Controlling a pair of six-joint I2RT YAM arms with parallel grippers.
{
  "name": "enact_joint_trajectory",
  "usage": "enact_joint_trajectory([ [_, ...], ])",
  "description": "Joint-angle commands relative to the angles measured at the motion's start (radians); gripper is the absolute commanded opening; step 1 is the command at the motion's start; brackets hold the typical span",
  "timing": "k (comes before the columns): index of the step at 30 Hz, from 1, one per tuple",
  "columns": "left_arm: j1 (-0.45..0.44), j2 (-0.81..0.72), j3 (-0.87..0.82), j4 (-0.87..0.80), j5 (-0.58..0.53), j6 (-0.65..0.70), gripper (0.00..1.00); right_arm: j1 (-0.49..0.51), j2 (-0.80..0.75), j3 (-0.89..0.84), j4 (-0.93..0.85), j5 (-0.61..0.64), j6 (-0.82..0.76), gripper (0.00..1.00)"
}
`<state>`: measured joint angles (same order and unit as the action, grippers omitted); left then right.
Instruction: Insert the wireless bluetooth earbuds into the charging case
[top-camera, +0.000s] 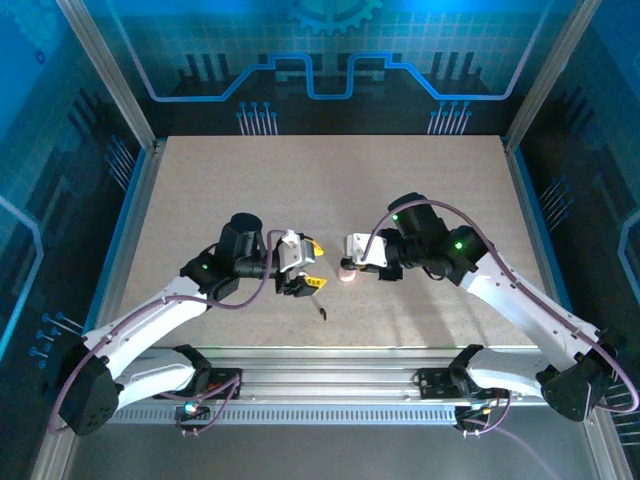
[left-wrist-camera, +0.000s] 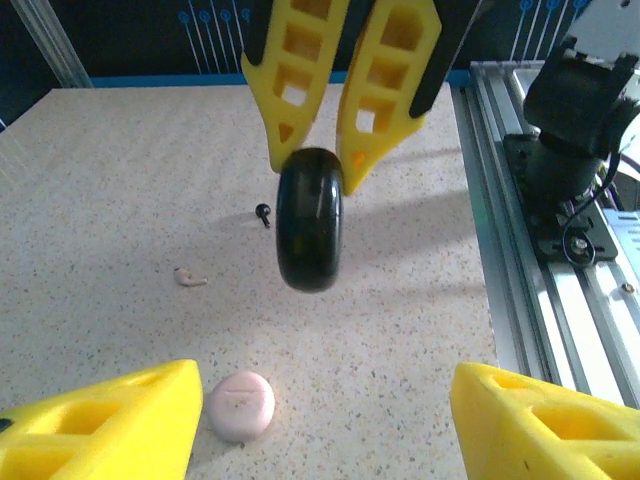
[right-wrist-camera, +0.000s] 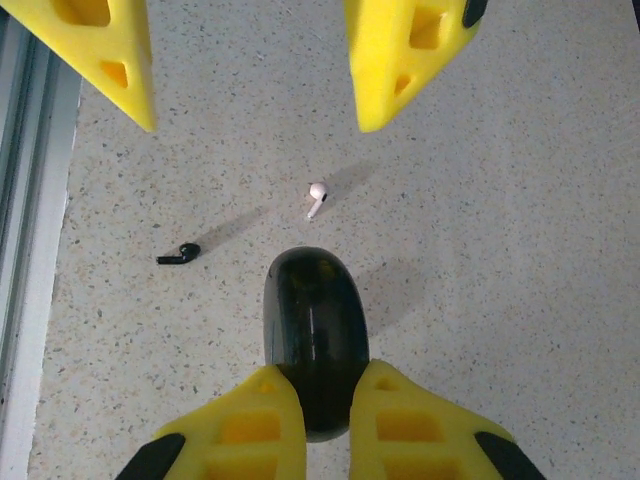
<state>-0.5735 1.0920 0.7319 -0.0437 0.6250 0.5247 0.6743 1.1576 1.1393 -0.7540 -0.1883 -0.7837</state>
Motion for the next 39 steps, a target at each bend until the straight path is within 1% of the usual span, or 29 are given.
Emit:
enact_joint_trajectory([
  [1, -0.007, -0.008, 0.029, -0.042, 0.028, 0.047, 0.67, 0.021, 0.002, 0.025, -0.001, 0.027, -0.012, 0.11],
  [15, -0.008, 0.009, 0.05, -0.083, 0.038, 0.086, 0.67, 0.051, 0.017, 0.022, 0.019, 0.048, -0.052, 0.11],
  [21, -0.009, 0.014, 0.065, -0.103, 0.057, 0.1, 0.65, 0.048, -0.028, -0.036, 0.08, 0.002, -0.043, 0.11],
  [25, -0.009, 0.015, 0.077, -0.121, 0.059, 0.109, 0.65, 0.044, -0.049, -0.05, 0.08, -0.013, -0.04, 0.11],
  [30, -0.017, 0.013, 0.09, -0.13, 0.058, 0.112, 0.65, 0.044, -0.053, -0.058, 0.08, -0.024, -0.037, 0.11],
  [39, -0.04, 0.04, 0.113, -0.138, 0.075, 0.113, 0.65, 0.041, -0.043, -0.062, 0.113, -0.093, -0.026, 0.11],
])
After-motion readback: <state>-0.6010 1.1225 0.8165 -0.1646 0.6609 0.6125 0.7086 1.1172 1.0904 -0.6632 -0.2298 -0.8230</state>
